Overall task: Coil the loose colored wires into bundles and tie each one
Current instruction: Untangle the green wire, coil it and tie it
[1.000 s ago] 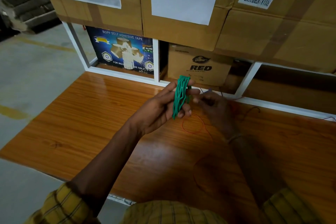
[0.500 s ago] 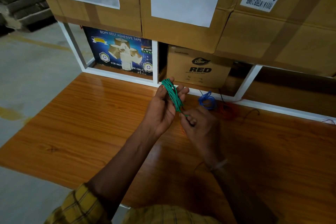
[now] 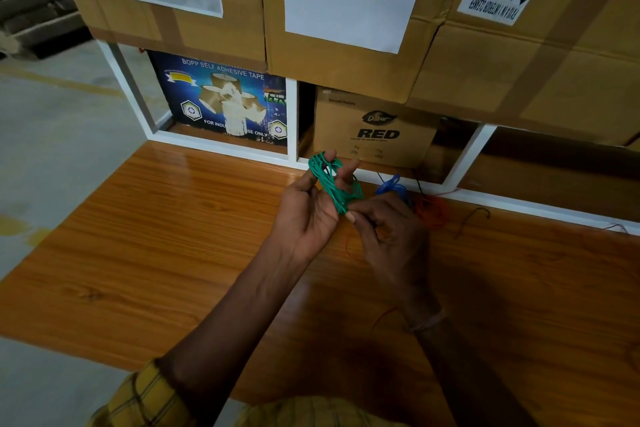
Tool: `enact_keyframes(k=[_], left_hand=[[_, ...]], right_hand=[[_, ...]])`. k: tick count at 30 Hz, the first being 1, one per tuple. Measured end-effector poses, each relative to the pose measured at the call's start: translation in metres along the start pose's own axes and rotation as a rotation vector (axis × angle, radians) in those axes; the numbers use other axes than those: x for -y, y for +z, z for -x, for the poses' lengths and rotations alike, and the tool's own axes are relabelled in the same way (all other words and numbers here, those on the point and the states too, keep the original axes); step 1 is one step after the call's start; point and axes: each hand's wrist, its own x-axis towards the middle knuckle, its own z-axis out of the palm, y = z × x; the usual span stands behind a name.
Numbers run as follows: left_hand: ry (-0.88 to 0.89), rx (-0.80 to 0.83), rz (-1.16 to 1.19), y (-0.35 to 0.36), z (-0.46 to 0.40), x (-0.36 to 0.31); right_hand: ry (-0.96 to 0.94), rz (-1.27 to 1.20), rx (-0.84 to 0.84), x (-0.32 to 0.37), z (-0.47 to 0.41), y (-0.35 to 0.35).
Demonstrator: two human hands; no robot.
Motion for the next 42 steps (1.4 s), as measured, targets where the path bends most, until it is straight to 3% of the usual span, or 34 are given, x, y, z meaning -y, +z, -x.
enact_keyframes(k=[8,21,30,32,38,42], left_hand=[[0.003,-0.019,-0.013,-0.001,0.002,-0.005],[-0.029,-0.103,-0.022,-0.009,0.000,-0.001],[-0.039,-0.225,-0.312,-0.008,-0.015,0.029],[-0.027,-0.237,-0.435,-0.007,-0.017,0.037],[0.189,-0.207,-1.104,0.001,-0.011,0.061],[0.457,-0.006,-2.048,-0.007,-0.008,0.062]], right_hand=[[0.173,-0.097,-0.070,0.009,-0.010,0.005],[0.182,0.022,-0.021,-0.011,-0.006,-0.003],[0.269,-0.153,0.004,-0.049,-0.013,-0.053],[0.338,-0.213,-0.012,-0.059,-0.018,-0.058],[0.577,-0.564,-0.040,-0.073,-0.036,-0.071],[0.590,-0.638,0.076,-0.077,-0.044,-0.077]])
